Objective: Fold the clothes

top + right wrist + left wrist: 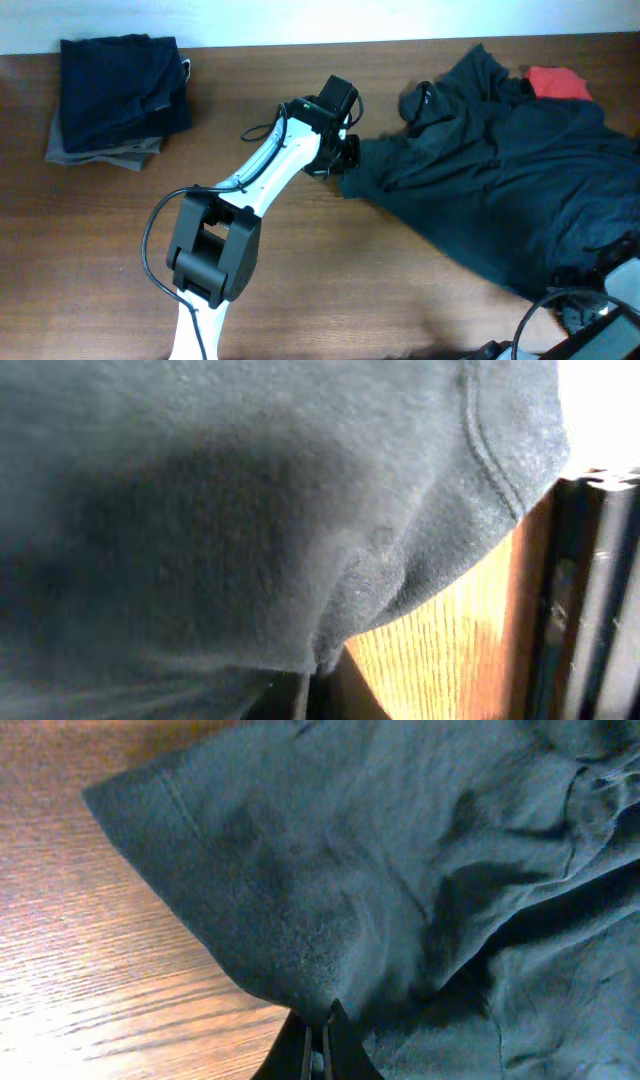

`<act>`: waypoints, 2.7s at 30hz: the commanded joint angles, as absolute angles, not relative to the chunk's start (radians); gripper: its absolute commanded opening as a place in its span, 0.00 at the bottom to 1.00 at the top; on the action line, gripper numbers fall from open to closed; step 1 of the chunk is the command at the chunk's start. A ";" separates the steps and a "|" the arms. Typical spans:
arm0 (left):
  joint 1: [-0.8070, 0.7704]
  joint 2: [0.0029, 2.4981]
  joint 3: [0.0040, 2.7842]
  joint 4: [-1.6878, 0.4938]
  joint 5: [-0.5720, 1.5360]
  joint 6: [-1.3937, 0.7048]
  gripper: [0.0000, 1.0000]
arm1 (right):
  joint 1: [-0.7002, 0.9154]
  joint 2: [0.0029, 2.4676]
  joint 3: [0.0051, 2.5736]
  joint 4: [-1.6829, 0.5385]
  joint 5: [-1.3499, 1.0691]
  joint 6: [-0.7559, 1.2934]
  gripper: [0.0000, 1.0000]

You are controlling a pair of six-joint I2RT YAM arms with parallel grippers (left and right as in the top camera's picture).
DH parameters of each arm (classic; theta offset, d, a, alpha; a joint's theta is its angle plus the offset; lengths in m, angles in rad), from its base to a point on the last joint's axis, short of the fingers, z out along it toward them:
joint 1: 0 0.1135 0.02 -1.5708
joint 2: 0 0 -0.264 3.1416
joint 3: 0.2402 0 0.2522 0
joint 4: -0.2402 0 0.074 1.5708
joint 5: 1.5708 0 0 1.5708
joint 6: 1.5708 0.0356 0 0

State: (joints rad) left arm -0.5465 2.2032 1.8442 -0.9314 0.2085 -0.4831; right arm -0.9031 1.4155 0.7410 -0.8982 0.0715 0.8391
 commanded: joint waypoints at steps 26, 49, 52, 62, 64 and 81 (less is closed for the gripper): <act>-0.537 2.219 1.924 -0.981 0.083 -0.394 0.01 | -0.911 1.381 0.862 -0.995 0.274 0.817 0.80; -0.537 2.219 1.924 -0.984 0.081 -0.393 0.01 | -1.062 1.387 0.749 -0.690 0.202 0.559 1.00; -0.537 2.219 1.924 -0.990 0.082 -0.387 0.01 | -1.062 1.420 0.725 -0.604 0.202 0.504 0.99; -0.537 2.219 1.924 -0.989 0.082 -0.387 0.01 | -1.062 1.557 0.725 -0.533 0.150 0.452 0.99; -0.537 2.219 1.924 -0.989 0.081 -0.387 0.01 | -1.062 1.567 0.725 -0.534 0.112 0.452 0.99; -0.537 2.219 1.924 -0.989 0.081 -0.387 0.01 | -1.062 1.489 0.856 -0.751 0.081 0.490 0.43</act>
State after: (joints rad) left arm -0.5465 2.2032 1.9068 -0.9848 0.0982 -0.4068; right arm -1.0607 1.5379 0.8040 -0.7124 0.0792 0.4679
